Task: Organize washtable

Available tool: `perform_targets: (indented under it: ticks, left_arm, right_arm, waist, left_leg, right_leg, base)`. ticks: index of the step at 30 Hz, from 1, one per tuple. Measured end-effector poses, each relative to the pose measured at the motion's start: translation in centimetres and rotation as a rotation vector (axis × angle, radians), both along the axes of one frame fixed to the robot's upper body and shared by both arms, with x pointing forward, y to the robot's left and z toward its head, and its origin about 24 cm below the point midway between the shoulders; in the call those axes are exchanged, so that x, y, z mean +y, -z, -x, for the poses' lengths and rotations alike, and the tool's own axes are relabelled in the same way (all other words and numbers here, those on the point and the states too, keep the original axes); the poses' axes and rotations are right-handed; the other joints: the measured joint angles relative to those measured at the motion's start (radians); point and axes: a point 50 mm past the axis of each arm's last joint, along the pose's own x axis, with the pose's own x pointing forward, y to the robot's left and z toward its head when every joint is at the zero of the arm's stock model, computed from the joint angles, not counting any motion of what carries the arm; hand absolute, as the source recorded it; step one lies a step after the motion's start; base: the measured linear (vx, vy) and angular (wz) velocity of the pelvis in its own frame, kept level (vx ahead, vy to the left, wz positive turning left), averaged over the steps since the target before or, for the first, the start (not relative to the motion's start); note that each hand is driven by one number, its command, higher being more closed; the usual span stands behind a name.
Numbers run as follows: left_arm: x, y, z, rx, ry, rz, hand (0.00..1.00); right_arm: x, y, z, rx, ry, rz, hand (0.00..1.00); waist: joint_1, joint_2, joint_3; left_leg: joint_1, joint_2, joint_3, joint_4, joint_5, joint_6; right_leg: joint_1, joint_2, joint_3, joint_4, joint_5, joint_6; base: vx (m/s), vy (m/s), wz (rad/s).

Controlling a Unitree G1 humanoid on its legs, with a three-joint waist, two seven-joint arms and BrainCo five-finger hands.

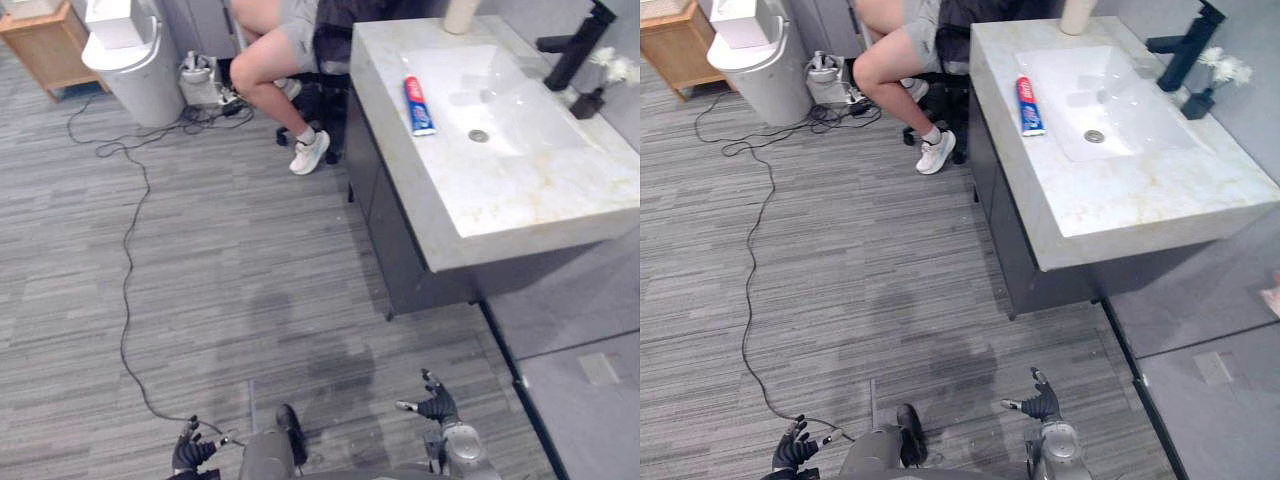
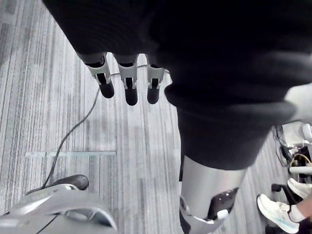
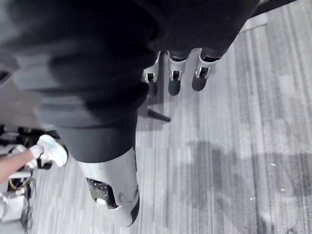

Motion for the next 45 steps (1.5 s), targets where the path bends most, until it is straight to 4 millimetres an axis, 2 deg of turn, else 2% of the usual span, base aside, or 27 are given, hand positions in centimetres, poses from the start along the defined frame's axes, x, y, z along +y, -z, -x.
perform_targets:
  ticks: [1,2,3,4,7,8,9,13,15,16,17,18,19,21,25,28,29,31,32,33,36,37,39,40,42,43,45]
  left_arm:
    - [0.0,0.0,0.1,0.001,0.004,0.0,0.0]
    - [0.0,-0.3,-0.4,-0.016,0.02,-0.008,0.0]
    - [0.4,-0.7,-1.0,-0.039,0.037,-0.03,0.0]
    - [1.1,-1.2,-1.9,-0.061,0.065,-0.063,0.0]
    - [1.3,-1.5,-2.9,-0.08,0.089,-0.075,0.0]
    - [1.2,-1.5,-3.1,-0.082,0.094,-0.074,0.0]
    - [0.6,-1.5,-3.7,-0.095,0.117,-0.063,0.0]
    - [-0.7,-1.7,-5.5,-0.129,0.179,-0.046,0.0]
    - [-1.0,-1.8,-5.8,-0.131,0.21,-0.052,0.0]
    - [-1.2,-1.6,-5.5,-0.122,0.217,-0.047,0.0]
    - [-1.5,-1.5,-5.4,-0.118,0.214,-0.037,0.0]
    - [-1.9,-1.5,-5.3,-0.126,0.201,-0.024,0.0]
    - [-2.6,-1.3,-4.8,-0.125,0.184,0.003,0.0]
    - [-3.3,-1.0,-4.6,-0.121,0.177,0.028,0.0]
    - [-3.6,-1.9,-5.8,-0.182,0.193,0.024,0.0]
    - [-3.7,-2.3,-6.4,-0.207,0.198,0.021,0.0]
    - [-3.9,-2.2,-6.2,-0.202,0.194,0.025,0.0]
    - [-4.5,-1.9,-5.9,-0.196,0.186,0.042,0.0]
    - [-4.6,-1.9,-5.6,-0.189,0.2,0.041,0.0]
    - [-4.3,-1.9,-5.6,-0.186,0.204,0.032,0.0]
    - [-3.5,-2.6,-6.8,-0.219,0.225,-0.004,0.0]
    - [-3.4,-2.7,-6.9,-0.222,0.227,-0.006,0.0]
    - [-3.5,-2.9,-7.1,-0.233,0.234,-0.014,0.0]
    - [-3.1,-3.0,-7.3,-0.234,0.234,-0.029,0.0]
    - [-2.3,-2.8,-7.1,-0.208,0.231,-0.045,0.0]
    - [-1.7,-2.6,-6.8,-0.189,0.217,-0.055,0.0]
    - [-1.4,-2.1,-6.5,-0.154,0.209,-0.053,0.0]
  right_arm:
    - [0.0,0.0,0.0,0.003,-0.003,0.003,0.0]
    - [0.0,0.0,0.2,0.006,-0.013,0.006,0.0]
    - [0.2,0.2,0.7,0.021,-0.013,-0.002,0.0]
    - [0.9,0.2,0.7,0.017,-0.036,-0.014,0.0]
    - [1.6,0.0,0.5,0.002,-0.06,-0.023,0.0]
    - [1.6,0.0,0.5,0.002,-0.06,-0.023,0.0]
    - [1.5,0.0,0.5,0.003,-0.055,-0.024,0.0]
    - [1.3,-0.2,0.5,-0.014,-0.047,-0.032,0.0]
    - [1.3,-0.4,0.6,-0.028,-0.053,-0.038,0.0]
    - [1.3,-0.4,0.9,-0.022,-0.059,-0.039,0.0]
    - [1.2,-0.4,0.8,-0.024,-0.061,-0.034,0.0]
    - [1.0,-0.7,0.6,-0.036,-0.063,-0.029,0.0]
    - [1.2,-1.1,0.4,-0.059,-0.066,-0.03,0.0]
    - [1.4,-1.1,0.5,-0.054,-0.061,-0.038,0.0]
    - [1.6,-1.1,0.8,-0.058,-0.043,-0.058,0.0]
    - [0.7,-1.3,1.0,-0.065,-0.007,-0.045,0.0]
    - [0.5,-1.2,1.2,-0.059,0.006,-0.041,0.0]
    - [-0.1,-0.9,2.4,-0.033,0.033,-0.029,0.0]
    - [-0.3,-0.7,2.9,-0.014,0.035,-0.026,0.0]
    - [0.6,-0.5,3.3,-0.004,0.031,-0.051,0.0]
    - [2.3,-0.4,3.1,-0.01,0.024,-0.089,0.0]
    - [2.4,-0.5,3.0,-0.012,0.018,-0.089,0.0]
    - [2.7,-0.5,2.3,-0.017,-0.006,-0.086,0.0]
    - [3.1,-0.3,1.7,-0.015,-0.029,-0.09,0.0]
    - [3.4,0.0,1.1,0.004,-0.054,-0.089,0.0]
    - [3.4,0.0,0.6,-0.002,-0.06,-0.084,0.0]
    - [2.3,0.0,0.5,0.004,-0.066,-0.048,0.0]
  waist:
    - [-0.005,0.001,0.001]
    - [-0.018,0.006,0.001]
    - [-0.03,0.017,0.007]
    - [-0.032,0.001,0.015]
    - [-0.039,-0.016,0.035]
    - [-0.04,-0.016,0.038]
    - [-0.049,-0.005,0.045]
    - [-0.074,-0.007,0.043]
    - [-0.1,0.0,0.028]
    - [-0.108,0.001,0.003]
    - [-0.105,0.026,0.012]
    - [-0.096,0.043,0.013]
    - [-0.081,0.064,0.021]
    - [-0.065,0.064,0.029]
    - [-0.046,0.04,0.029]
    - [-0.023,0.034,0.027]
    - [-0.024,0.036,0.024]
    - [-0.001,0.055,-0.005]
    - [0.006,0.043,-0.033]
    - [-0.008,-0.003,-0.06]
    - [-0.015,-0.056,-0.074]
    - [-0.017,-0.056,-0.074]
    - [-0.024,-0.044,-0.071]
    - [-0.035,-0.034,-0.073]
    - [-0.03,-0.035,-0.073]
    - [-0.031,-0.038,-0.073]
    - [-0.037,-0.026,-0.062]
  left_leg:
    - [0.004,-0.017,-0.02,0.005,-0.019,0.005]
    - [0.026,-0.041,-0.06,0.0,-0.037,0.021]
    - [0.026,-0.045,-0.102,-0.007,-0.046,0.025]
    - [0.039,-0.057,-0.138,-0.022,-0.051,0.034]
    - [0.109,-0.078,-0.168,-0.059,-0.069,0.043]
    - [0.118,-0.079,-0.17,-0.061,-0.073,0.042]
    - [0.155,-0.077,-0.19,-0.072,-0.092,0.037]
    - [0.252,-0.075,-0.247,-0.098,-0.139,-0.028]
    - [0.278,-0.057,-0.297,-0.062,-0.192,-0.073]
    - [0.274,-0.023,-0.298,0.039,-0.213,-0.115]
    - [0.235,0.019,-0.282,0.186,-0.211,-0.128]
    - [0.184,0.071,-0.271,0.366,-0.164,-0.158]
    - [0.107,0.133,-0.26,0.577,-0.064,-0.155]
    - [0.046,0.159,-0.242,0.721,-0.097,-0.139]
    - [-0.069,0.127,-0.224,0.562,-0.126,-0.116]
    - [-0.145,0.021,-0.383,0.205,-0.105,-0.14]
    - [-0.14,-0.009,-0.436,0.086,-0.079,-0.164]
    - [-0.138,0.0,-0.492,-0.071,0.004,-0.15]
    - [-0.14,-0.005,-0.462,-0.001,0.11,-0.147]
    - [-0.143,-0.012,-0.414,0.05,0.097,-0.111]
    - [-0.026,0.01,-0.244,0.028,0.037,-0.06]
    - [0.006,0.014,-0.217,0.01,0.035,-0.057]
    - [0.124,0.031,-0.121,-0.071,0.031,-0.053]
    - [0.177,0.044,-0.041,-0.122,0.015,-0.056]
    - [0.221,0.049,0.055,-0.15,0.01,-0.065]
    - [0.235,0.039,0.105,-0.143,0.0,-0.078]
    - [0.242,0.046,0.138,-0.112,-0.018,-0.087]
  right_leg:
    - [-0.02,-0.035,0.053,0.082,-0.003,-0.049]
    - [-0.106,-0.068,0.233,0.243,0.009,-0.152]
    - [-0.17,-0.026,0.395,0.329,-0.046,-0.11]
    - [-0.259,0.071,0.561,0.421,-0.165,-0.072]
    - [-0.38,0.193,0.593,0.401,-0.257,-0.091]
    - [-0.392,0.204,0.59,0.388,-0.257,-0.091]
    - [-0.438,0.26,0.582,0.302,-0.25,-0.09]
    - [-0.501,0.322,0.589,0.024,-0.121,-0.092]
    - [-0.514,0.323,0.597,0.09,-0.089,-0.135]
    - [-0.499,0.335,0.59,0.14,-0.064,-0.158]
    - [-0.475,0.357,0.583,0.171,-0.087,-0.181]
    - [-0.434,0.391,0.586,0.171,-0.112,-0.205]
    - [-0.375,0.426,0.606,0.154,-0.146,-0.223]
    - [-0.272,0.452,0.655,0.111,-0.174,-0.236]
    - [-0.105,0.456,0.767,-0.019,-0.186,-0.239]
    - [-0.041,0.432,0.876,-0.053,-0.229,-0.208]
    - [-0.024,0.426,0.905,-0.053,-0.242,-0.19]
    - [-0.001,0.425,0.991,-0.041,-0.294,-0.147]
    - [-0.004,0.41,1.054,-0.004,-0.343,-0.115]
    - [-0.038,0.373,1.06,0.068,-0.349,-0.102]
    - [-0.211,0.309,0.994,0.359,-0.269,-0.013]
    - [-0.228,0.295,0.95,0.385,-0.271,-0.017]
    - [-0.274,0.232,0.711,0.414,-0.288,-0.048]
    - [-0.293,0.198,0.493,0.384,-0.289,-0.063]
    - [-0.298,0.196,0.279,0.276,-0.259,-0.107]
    - [-0.307,0.207,0.201,0.192,-0.208,-0.153]
    - [-0.299,0.252,0.219,0.097,-0.163,-0.176]
  base:
    - [0.05,0.252,0.71]
    - [0.15,0.196,0.9]
    - [0.3,0.189,1.24]
    - [0.26,0.079,0.93]
    - [0.24,0.063,0.46]
    - [0.33,0.034,0.34]
    - [0.24,0.006,0.31]
    - [0.42,-0.061,0.51]
    - [0.53,-0.206,0.95]
    - [0.71,-0.308,0.83]
    - [0.63,-0.257,0.27]
    - [0.66,-0.262,-0.36]
    - [0.55,-0.181,-0.61]
    - [0.6,-0.158,-0.73]
    - [0.57,-0.063,-0.87]
    - [0.51,0.16,-1.1]
    - [0.47,0.252,-1.08]
    - [0.55,0.388,-1.62]
    - [0.62,0.469,-1.74]
    - [0.5,0.375,-1.45]
    - [0.43,0.322,-1.5]
    - [0.34,0.332,-1.64]
    - [0.2,0.237,-1.44]
    - [0.09,0.148,-1.3]
    - [0.09,0.124,-1.57]
    - [0.13,0.074,-1.51]
    - [0.14,-0.013,-0.98]
